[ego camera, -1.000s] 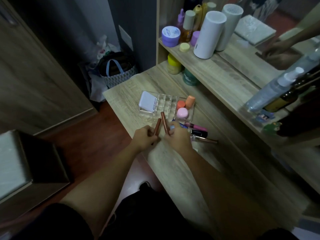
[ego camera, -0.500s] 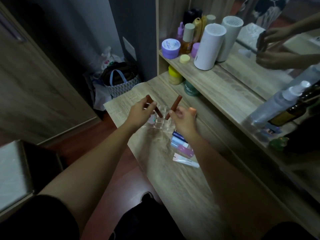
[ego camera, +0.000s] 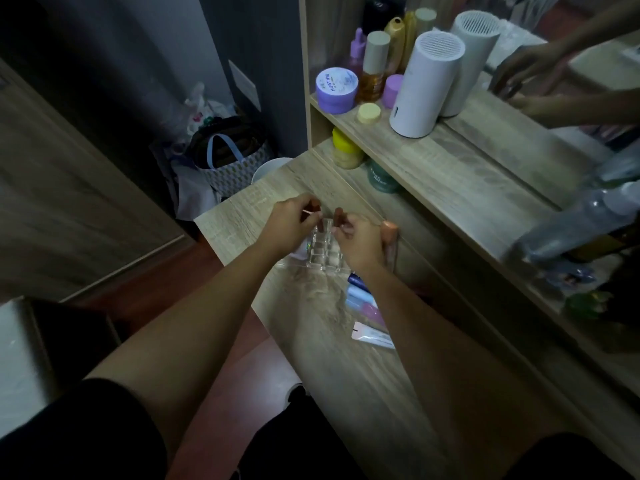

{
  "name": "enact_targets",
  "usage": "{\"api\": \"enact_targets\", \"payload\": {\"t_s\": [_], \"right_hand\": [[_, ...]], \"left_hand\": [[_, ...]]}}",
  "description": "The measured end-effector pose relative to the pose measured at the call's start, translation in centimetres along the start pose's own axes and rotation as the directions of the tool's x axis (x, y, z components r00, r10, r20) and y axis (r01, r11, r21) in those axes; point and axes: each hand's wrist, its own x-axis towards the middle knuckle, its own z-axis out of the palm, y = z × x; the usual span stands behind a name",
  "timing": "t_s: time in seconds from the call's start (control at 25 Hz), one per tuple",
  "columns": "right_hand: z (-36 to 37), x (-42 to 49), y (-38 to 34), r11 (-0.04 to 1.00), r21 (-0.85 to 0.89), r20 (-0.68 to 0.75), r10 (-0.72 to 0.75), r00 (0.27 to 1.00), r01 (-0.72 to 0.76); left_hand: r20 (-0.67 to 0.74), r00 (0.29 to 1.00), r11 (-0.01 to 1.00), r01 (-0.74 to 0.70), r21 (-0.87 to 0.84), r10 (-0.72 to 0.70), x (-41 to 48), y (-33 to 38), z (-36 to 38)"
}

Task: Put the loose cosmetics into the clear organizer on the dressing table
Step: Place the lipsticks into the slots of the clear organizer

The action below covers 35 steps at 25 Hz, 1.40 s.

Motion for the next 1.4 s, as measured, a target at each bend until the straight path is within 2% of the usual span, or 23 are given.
{"api": "enact_targets", "payload": {"t_s": [0.16, 0.48, 0.96, 1.16, 1.4], "right_hand": [[0.7, 0.3, 0.4, 0.996, -0.083, 0.006, -0.016, 1.0, 0.016], [0.8, 0.7, 0.5, 0.992, -0.12, -0.004, -0.041, 0.999, 0.04], [0.3, 0.7, 0.9, 0.999, 0.017, 0.014, -0.032, 0.999, 0.031], [-0.3, 1.0, 0.4, 0.994, 0.072, 0.018, -0.084, 0.996, 0.082], [-0.5, 1.3, 0.6, 0.995, 0.028, 0.01, -0.098, 0.995, 0.098]], "left_hand": [[0.084, 0.996, 0.999, -0.013, 0.038, 0.009, 0.7, -0.7, 0.4], [0.124, 0.99, 0.998, -0.069, 0.008, 0.068, 1.3, -0.9, 0.1], [0.152, 0.987, 0.998, -0.056, -0.01, 0.057, 1.5, -1.1, 0.0], [0.154, 0.986, 0.998, -0.071, -0.002, 0.07, 1.6, -0.7, 0.1], [0.152, 0.986, 0.998, -0.068, 0.015, 0.065, 1.7, -0.8, 0.1]]}}
